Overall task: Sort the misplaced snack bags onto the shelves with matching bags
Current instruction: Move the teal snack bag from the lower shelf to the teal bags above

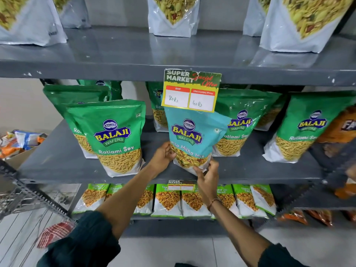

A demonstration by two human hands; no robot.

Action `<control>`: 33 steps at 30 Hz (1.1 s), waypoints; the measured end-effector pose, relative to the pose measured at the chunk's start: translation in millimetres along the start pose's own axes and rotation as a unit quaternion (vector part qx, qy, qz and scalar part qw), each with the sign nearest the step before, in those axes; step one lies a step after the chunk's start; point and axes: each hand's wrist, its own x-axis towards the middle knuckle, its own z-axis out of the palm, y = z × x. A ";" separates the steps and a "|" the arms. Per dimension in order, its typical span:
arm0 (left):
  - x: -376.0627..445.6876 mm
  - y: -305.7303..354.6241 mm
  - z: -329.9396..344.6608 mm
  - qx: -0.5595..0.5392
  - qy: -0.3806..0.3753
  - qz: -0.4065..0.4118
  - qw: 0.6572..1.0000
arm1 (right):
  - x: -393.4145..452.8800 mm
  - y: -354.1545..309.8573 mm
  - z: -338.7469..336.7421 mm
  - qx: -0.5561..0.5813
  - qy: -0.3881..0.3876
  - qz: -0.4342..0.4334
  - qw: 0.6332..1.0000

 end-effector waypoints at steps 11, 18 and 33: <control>-74.9 25.1 22.2 0.066 -0.049 0.019 0.996 | -66.5 -28.2 -59.9 -0.009 0.022 -0.023 0.999; -135.3 67.8 18.0 0.129 -0.036 0.089 0.987 | -97.4 -72.4 -101.6 0.046 -0.021 -0.047 0.998; -181.1 234.0 -31.2 0.076 0.032 0.245 0.966 | -44.3 -239.1 -120.3 0.147 -0.085 -0.159 0.973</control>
